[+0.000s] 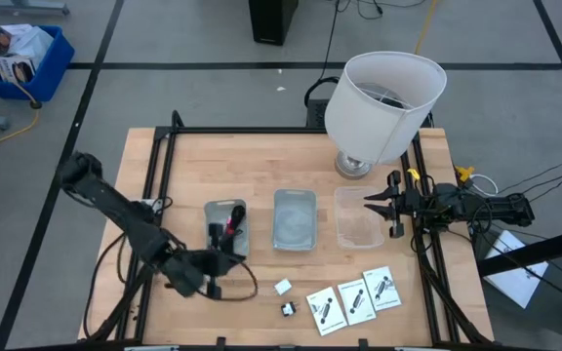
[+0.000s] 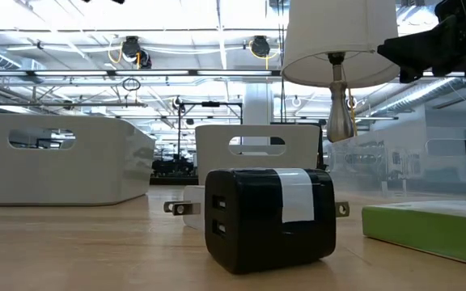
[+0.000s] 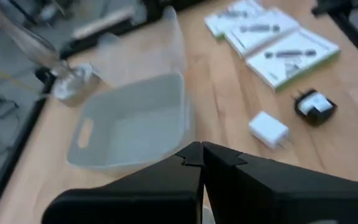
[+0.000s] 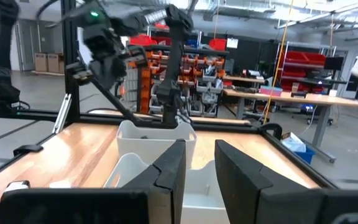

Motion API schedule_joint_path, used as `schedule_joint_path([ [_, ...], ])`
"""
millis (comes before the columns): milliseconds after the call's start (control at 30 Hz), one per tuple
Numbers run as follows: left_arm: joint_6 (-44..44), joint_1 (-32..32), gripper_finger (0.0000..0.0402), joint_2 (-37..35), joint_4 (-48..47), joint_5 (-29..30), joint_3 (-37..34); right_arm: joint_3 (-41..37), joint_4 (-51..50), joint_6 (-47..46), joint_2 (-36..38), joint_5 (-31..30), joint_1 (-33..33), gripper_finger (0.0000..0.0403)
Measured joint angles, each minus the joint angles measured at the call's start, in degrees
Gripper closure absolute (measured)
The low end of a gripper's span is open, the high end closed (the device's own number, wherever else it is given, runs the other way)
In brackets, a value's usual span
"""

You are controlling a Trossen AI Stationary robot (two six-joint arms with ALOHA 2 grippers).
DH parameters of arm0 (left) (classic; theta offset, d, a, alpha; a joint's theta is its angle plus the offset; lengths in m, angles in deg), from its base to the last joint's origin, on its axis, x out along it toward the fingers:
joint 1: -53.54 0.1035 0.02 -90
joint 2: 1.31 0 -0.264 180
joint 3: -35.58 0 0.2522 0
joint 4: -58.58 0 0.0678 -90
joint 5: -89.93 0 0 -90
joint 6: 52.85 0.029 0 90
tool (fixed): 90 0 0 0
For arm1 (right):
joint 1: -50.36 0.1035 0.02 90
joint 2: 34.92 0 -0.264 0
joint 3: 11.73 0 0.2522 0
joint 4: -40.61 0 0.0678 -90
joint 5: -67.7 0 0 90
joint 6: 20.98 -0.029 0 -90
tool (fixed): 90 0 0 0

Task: Pick and place items into bin
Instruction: Put the black charger adapter into the right gray bin

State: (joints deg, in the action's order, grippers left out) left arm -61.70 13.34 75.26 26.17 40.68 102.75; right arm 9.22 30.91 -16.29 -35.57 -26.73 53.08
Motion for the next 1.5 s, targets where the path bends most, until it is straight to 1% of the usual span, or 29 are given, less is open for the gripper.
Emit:
schedule_joint_path([
  [67, 5.67, 0.50, 0.0398, -4.47, 10.38, -0.37, -6.63, 0.00, 0.63, 0.48, -0.02, 0.02, 0.00, 0.0323],
  [100, 8.98, 0.91, 0.0398, -6.65, 16.91, -1.88, -10.23, 0.00, 0.87, 0.65, -0.02, 0.01, 0.00, 0.0323],
  [233, 21.14, 3.97, 0.0399, -12.37, 42.83, -11.29, -24.34, 0.00, 1.29, 2.71, -0.07, 0.02, 0.00, 0.0323],
  [333, 24.01, 6.29, 0.0398, -14.68, 56.21, -14.89, -32.49, 0.00, 1.38, 3.54, -0.41, 0.02, 0.00, 0.0325],
  [400, 23.47, 7.70, 0.0399, -15.83, 60.63, -15.16, -36.49, 0.00, 2.29, 4.67, -1.29, -0.07, 0.00, 0.0326],
  [467, 21.61, 8.88, 0.0398, -16.49, 62.70, -15.16, -39.09, 0.00, 3.62, 6.37, -2.60, -0.30, 0.00, 0.0324],
  [533, 20.67, 9.88, 0.0390, -17.07, 63.12, -15.00, -40.68, 0.07, 6.79, 8.14, -5.47, -1.28, 0.02, 0.0318],
  [600, 21.53, 10.84, 0.0380, -17.44, 63.18, -14.96, -41.41, 1.08, 7.96, 9.32, -9.09, -2.00, 0.01, 0.0307],
  [667, 23.07, 11.83, 0.0371, -17.50, 63.36, -14.79, -41.53, 3.72, 8.26, 9.50, -14.15, -3.25, 0.14, 0.0292],
  [733, 23.92, 12.60, 0.0364, -17.50, 63.49, -14.76, -41.53, 7.38, 7.95, 8.73, -19.96, -4.58, 0.85, 0.0275],
  [800, 24.04, 13.56, 0.0360, -17.48, 63.47, -14.76, -41.53, 11.99, 7.29, 8.63, -26.64, -4.59, 2.45, 0.0256],
  [867, 24.04, 14.44, 0.0358, -17.48, 63.25, -14.71, -41.53, 17.22, 5.73, 8.59, -33.74, -4.82, 4.79, 0.0238],
  [933, 24.04, 15.11, 0.0359, -17.46, 63.12, -14.55, -41.53, 23.14, 3.75, 8.07, -41.02, -6.39, 7.54, 0.0223],
  [1033, 23.86, 15.84, 0.0364, -17.46, 62.76, -14.06, -41.53, 31.96, -1.26, 7.93, -51.81, -7.76, 11.75, 0.0206],
  [1133, 23.76, 16.03, 0.0370, -17.46, 61.95, -11.63, -41.53, 40.28, -5.52, 6.71, -61.08, -8.02, 15.13, 0.0200],
  [1200, 23.53, 16.03, 0.0374, -17.46, 61.68, -9.71, -41.53, 44.81, -6.75, 6.49, -66.63, -9.95, 17.22, 0.0201],
  [1267, 23.14, 16.01, 0.0379, -17.46, 61.54, -8.68, -41.53, 48.26, -7.53, 6.74, -71.49, -10.60, 18.93, 0.0204],
  [1367, 22.66, 16.01, 0.0387, -17.46, 60.27, -8.64, -41.55, 52.60, -7.30, 6.39, -77.81, -10.32, 20.49, 0.0208],
  [1400, 22.34, 16.01, 0.0390, -17.46, 59.79, -8.62, -41.55, 53.59, -7.32, 6.09, -79.52, -9.87, 20.87, 0.0208],
  [1500, 21.70, 16.01, 0.0397, -17.46, 58.63, -8.64, -41.55, 55.10, -5.50, 4.36, -84.15, -4.59, 21.59, 0.0204],
])
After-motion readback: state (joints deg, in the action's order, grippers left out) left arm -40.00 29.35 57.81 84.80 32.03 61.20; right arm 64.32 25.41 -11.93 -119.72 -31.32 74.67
